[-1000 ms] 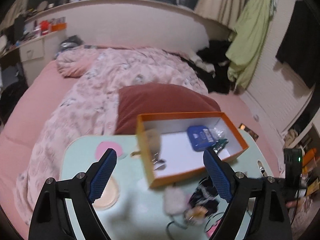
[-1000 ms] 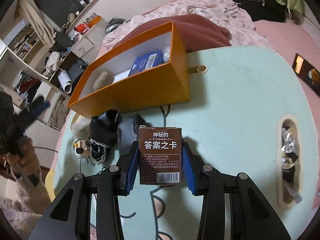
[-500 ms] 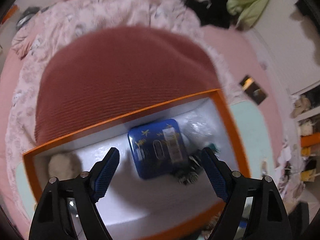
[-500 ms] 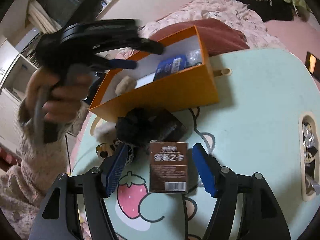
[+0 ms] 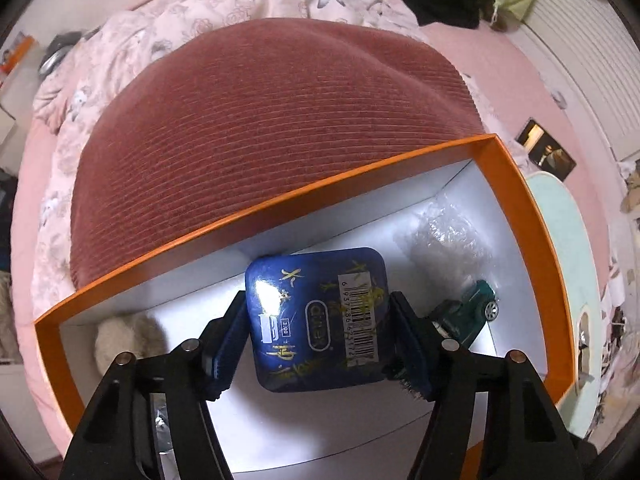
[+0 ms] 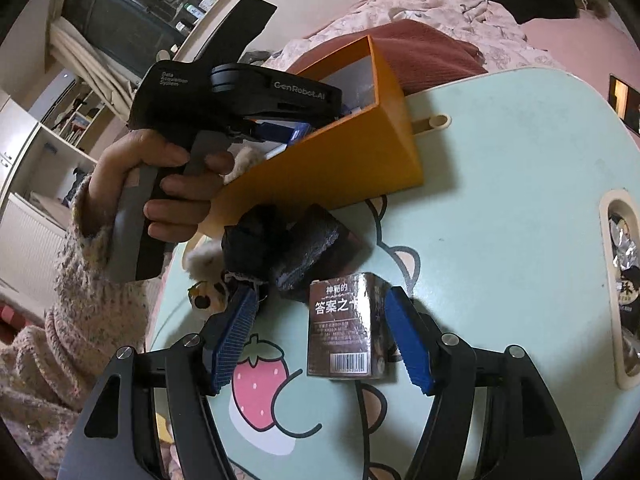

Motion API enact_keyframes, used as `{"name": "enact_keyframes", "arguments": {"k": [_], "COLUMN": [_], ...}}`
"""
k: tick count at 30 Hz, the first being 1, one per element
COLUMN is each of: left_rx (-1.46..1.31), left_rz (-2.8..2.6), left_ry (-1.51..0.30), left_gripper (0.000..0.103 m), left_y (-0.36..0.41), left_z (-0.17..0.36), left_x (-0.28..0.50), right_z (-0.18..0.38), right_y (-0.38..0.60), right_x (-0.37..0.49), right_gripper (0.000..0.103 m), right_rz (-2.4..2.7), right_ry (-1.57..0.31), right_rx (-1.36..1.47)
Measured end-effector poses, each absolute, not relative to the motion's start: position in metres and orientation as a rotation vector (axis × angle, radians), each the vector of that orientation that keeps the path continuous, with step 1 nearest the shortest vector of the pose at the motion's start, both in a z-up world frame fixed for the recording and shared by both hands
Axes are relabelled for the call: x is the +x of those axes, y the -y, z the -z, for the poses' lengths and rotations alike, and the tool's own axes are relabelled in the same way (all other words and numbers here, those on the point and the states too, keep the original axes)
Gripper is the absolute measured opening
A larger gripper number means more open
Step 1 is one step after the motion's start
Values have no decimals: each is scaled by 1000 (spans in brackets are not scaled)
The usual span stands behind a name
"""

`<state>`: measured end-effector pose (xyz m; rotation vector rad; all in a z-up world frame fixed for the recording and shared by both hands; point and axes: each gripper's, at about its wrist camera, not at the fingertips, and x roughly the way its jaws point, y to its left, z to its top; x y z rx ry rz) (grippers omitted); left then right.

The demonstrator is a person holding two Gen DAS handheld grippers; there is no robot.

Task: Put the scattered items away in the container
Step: 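Grasp the blue tin from the box with the left gripper, place on table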

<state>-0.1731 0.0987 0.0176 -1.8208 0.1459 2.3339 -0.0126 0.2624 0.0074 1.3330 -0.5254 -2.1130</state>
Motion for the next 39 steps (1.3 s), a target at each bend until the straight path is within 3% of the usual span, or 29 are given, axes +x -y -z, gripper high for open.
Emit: {"name": "enact_keyframes", "arguments": {"k": [9, 13, 23, 30, 39], "left_rx": [-1394, -1271, -1337, -1284, -1116], "left_rz": [-2455, -2459, -2423, -2535, -2674], "left_ry": [108, 136, 116, 49, 32], "left_gripper": [67, 67, 67, 67, 87], "left_y": [-45, -27, -19, -26, -14], "left_z": [-101, -122, -63, -50, -68], "left_x": [-118, -72, -3, 21, 51], "right_z": [-8, -9, -11, -11, -13], "right_y": [-268, -268, -267, -267, -266], "right_x": [-11, -11, -13, -12, -12], "right_gripper": [68, 68, 68, 68, 68], "right_rz": [2130, 2137, 2147, 2155, 2158], "right_ry": [535, 533, 513, 506, 497], "right_rx": [1329, 1335, 1330, 1338, 1327]}}
